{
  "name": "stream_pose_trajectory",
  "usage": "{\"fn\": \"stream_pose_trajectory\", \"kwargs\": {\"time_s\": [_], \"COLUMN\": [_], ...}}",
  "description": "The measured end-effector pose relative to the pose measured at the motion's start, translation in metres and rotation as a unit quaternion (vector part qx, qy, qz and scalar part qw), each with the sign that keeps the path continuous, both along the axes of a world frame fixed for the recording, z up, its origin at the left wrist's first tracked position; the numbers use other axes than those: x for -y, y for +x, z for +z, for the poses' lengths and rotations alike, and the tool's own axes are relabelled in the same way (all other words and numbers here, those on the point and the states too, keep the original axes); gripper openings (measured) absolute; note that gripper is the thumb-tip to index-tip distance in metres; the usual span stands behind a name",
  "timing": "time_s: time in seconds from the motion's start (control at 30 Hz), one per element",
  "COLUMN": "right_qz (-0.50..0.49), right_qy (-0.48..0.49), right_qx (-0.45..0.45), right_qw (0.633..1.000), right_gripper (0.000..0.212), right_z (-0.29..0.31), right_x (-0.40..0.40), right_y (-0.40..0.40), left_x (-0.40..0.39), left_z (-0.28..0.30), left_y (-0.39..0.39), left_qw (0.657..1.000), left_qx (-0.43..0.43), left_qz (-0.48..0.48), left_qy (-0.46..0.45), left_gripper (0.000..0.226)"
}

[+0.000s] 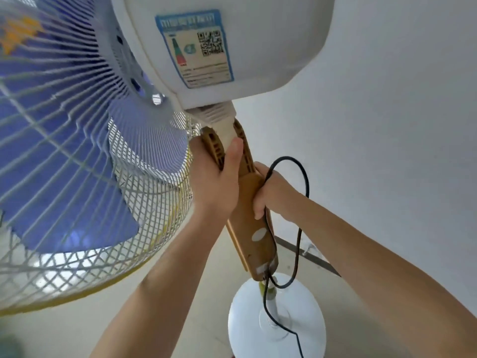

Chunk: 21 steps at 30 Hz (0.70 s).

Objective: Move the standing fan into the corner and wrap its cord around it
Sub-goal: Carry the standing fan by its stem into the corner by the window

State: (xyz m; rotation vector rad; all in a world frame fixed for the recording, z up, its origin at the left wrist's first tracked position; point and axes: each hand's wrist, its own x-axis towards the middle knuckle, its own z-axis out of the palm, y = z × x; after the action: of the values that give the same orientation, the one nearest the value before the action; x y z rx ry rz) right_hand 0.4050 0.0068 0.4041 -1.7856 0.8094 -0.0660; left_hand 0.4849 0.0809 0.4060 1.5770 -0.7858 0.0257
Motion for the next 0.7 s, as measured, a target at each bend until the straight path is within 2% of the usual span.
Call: {"fn": "stream_pose_trajectory", "kwargs": {"time_s": [0.2,0.47,0.6,0.7], "right_qz": [0.075,0.176,0.227,0.26], "right_qy": [-0.02,-0.01,-0.003,-0.013], "right_qx": [0.01,0.062,0.075,0.07], "right_qw": [0.997,0.982,0.971,0.963], "right_gripper": [0.069,0.065,0.064,0.067], "right_z": [0.015,0.034,0.043,0.052], "right_x": [-0.016,-0.015,-0.014,-0.022], "right_y": [0.124,0.308,0.41,0.485], "left_x": [-0.024,-0.039,-0.045,-0.055], "left_z": [0.016,0.041,0.052,0.057], "left_y": [0.115,0.281,0.371,0.439], "left_qw": [0.997,0.987,0.972,0.962], "left_qx": [0.041,0.067,0.095,0.099], "left_qz": [0.063,0.146,0.212,0.251], "left_qy": [-0.003,-0.031,-0.042,-0.035], "left_gripper": [0.035,0.035,0.043,0.032]}}
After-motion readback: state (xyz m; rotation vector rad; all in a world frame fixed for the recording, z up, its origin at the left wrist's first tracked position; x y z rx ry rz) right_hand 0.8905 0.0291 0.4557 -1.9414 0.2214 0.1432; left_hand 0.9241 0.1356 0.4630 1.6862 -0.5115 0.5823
